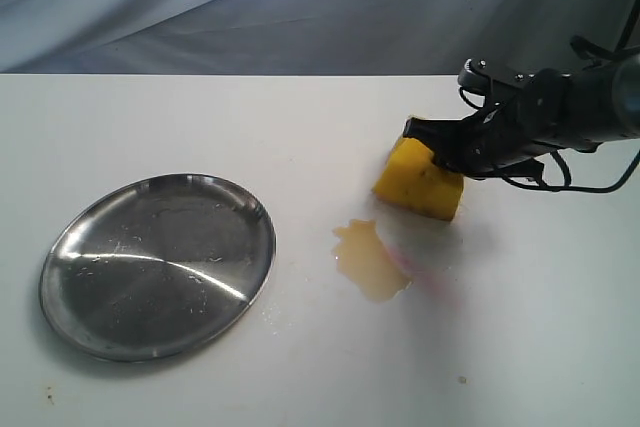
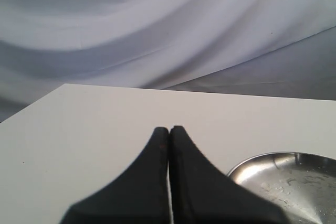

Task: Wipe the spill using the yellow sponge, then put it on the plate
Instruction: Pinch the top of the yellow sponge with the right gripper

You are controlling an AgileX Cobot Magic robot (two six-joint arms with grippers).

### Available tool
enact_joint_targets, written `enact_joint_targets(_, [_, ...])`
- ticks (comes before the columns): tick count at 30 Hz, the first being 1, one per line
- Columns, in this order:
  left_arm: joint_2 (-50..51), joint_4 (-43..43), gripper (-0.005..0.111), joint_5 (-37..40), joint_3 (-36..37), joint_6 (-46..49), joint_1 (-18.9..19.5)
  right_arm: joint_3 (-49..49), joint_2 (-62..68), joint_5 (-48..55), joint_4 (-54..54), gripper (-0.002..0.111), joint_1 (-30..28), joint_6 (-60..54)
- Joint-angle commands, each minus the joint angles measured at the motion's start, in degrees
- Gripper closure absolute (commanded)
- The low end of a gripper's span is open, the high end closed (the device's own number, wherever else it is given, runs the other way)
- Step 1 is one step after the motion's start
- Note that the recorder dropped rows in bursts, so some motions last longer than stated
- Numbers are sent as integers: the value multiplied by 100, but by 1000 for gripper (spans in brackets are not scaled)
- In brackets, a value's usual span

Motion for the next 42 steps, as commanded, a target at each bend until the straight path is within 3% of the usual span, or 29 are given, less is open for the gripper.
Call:
enact_joint_targets(1, [-14, 14, 107, -17, 26, -13, 20, 29, 71, 348, -158, 108, 136, -209])
enact_joint_targets(13, [-14, 14, 107, -17, 26, -13, 20, -535, 71, 1472, -158, 108, 758, -707])
enact_joint_targets(27, [-14, 14, 107, -17, 26, -13, 20, -490, -64, 2748, -334, 108, 1317, -1095])
enact_joint_targets(42, [-14, 14, 107, -17, 26, -13, 20, 1226, -938, 1954, -592, 108, 1244, -856])
